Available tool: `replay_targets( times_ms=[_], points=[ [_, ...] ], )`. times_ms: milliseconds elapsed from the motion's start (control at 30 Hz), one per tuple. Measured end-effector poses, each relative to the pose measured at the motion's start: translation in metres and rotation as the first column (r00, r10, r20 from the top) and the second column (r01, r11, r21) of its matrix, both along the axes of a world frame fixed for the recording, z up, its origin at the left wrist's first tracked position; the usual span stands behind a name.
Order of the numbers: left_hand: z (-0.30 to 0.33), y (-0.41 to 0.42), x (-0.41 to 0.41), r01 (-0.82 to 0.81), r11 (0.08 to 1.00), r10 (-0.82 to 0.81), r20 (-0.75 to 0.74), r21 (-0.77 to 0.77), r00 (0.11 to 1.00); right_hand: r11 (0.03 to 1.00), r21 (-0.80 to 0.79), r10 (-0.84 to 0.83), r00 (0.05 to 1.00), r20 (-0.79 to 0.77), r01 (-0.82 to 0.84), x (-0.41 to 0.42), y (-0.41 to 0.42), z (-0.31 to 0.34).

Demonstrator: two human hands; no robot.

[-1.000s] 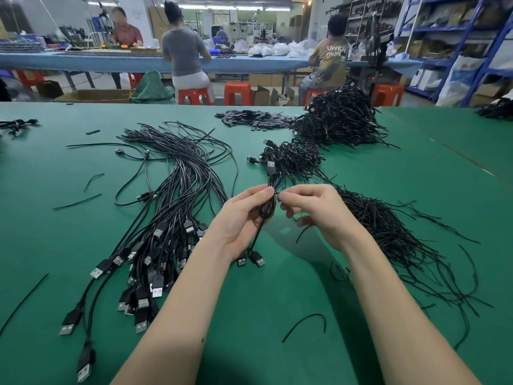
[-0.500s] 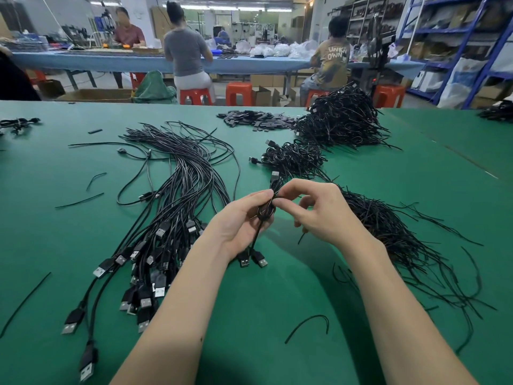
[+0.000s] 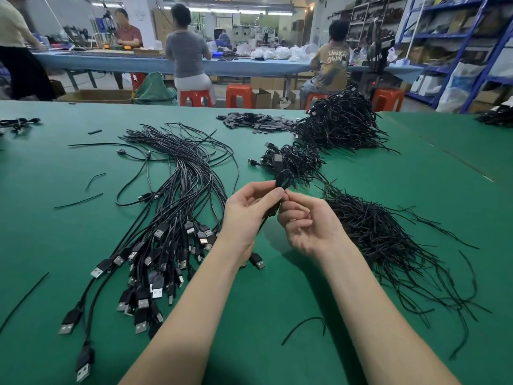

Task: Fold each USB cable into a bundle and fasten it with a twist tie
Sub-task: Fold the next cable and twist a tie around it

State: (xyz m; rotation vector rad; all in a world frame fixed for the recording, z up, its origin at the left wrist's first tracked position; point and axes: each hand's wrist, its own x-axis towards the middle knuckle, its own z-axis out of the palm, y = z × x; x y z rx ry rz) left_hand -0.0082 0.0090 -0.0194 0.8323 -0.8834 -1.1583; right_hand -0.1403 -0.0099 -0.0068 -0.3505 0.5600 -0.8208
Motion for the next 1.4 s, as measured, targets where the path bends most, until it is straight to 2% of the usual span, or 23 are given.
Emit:
replay_targets(
  times_ms=[33, 67, 100, 167, 200, 267, 367, 500, 700, 867, 933, 1033, 1100, 1267, 1400],
  points=[
    [0.0, -0.001, 0.001, 0.011, 0.999, -0.009, -0.039, 0.042, 0.999, 0.987, -0.154, -0.077, 0.975, -0.207, 0.045, 0.001, -0.001, 0.0],
    [-0.001, -0.001, 0.002, 0.021, 0.996, -0.015, -0.076, 0.084, 0.997, 0.935, -0.35, -0.213, 0.889, -0.405, 0.065, 0.002, -0.001, -0.001],
    [-0.001, -0.002, 0.003, 0.035, 0.992, -0.021, -0.114, 0.119, 0.993, 0.844, -0.535, -0.367, 0.768, -0.525, 0.037, 0.003, -0.001, -0.002],
    [0.0, -0.004, 0.005, 0.056, 0.984, -0.024, -0.18, 0.172, 0.983, 0.669, -0.741, -0.575, 0.588, -0.569, -0.062, 0.003, -0.002, -0.009],
    [0.0, -0.005, 0.006, 0.058, 0.979, -0.017, -0.205, 0.195, 0.979, 0.617, -0.781, -0.627, 0.537, -0.565, -0.101, 0.002, -0.002, -0.012],
    [-0.001, -0.007, 0.009, 0.061, 0.969, -0.003, -0.236, 0.238, 0.972, 0.573, -0.801, -0.664, 0.473, -0.579, -0.175, -0.002, -0.002, -0.019],
    [-0.005, -0.01, 0.013, 0.021, 0.948, 0.037, -0.176, 0.318, 0.984, 0.574, -0.765, -0.654, 0.398, -0.643, -0.293, -0.006, -0.004, -0.03],
    [-0.01, -0.017, 0.015, -0.076, 0.924, 0.126, -0.11, 0.374, 0.986, 0.59, -0.728, -0.696, 0.236, -0.678, -0.349, -0.004, -0.007, -0.045],
    [-0.001, -0.069, 0.007, -0.166, 0.901, 0.187, -0.014, 0.401, 0.982, 0.607, -0.732, -0.693, 0.244, -0.678, -0.308, -0.005, -0.01, -0.049],
    [0.006, -0.134, -0.006, -0.35, 0.851, 0.34, 0.098, 0.392, 0.935, 0.612, -0.725, -0.686, 0.244, -0.685, -0.316, -0.004, -0.014, -0.05],
    [0.003, -0.154, -0.01, -0.402, 0.834, 0.357, 0.188, 0.378, 0.915, 0.616, -0.723, -0.682, 0.249, -0.688, -0.313, -0.004, -0.015, -0.05],
    [-0.004, -0.169, -0.014, -0.409, 0.842, 0.23, 0.453, 0.351, 0.861, 0.625, -0.716, -0.671, 0.255, -0.696, -0.312, -0.005, -0.017, -0.05],
    [-0.006, -0.173, -0.013, -0.384, 0.867, 0.158, 0.556, 0.316, 0.816, 0.629, -0.713, -0.664, 0.262, -0.7, -0.31, -0.005, -0.017, -0.05],
    [-0.006, -0.172, -0.002, -0.294, 0.909, 0.041, 0.64, 0.294, 0.767, 0.635, -0.704, -0.661, 0.247, -0.708, -0.318, -0.004, -0.016, -0.048],
    [-0.006, -0.144, 0.0, -0.304, 0.924, 0.054, 0.707, 0.233, 0.705, 0.635, -0.706, -0.661, 0.252, -0.707, -0.314, -0.005, -0.014, -0.046]
  ],
)
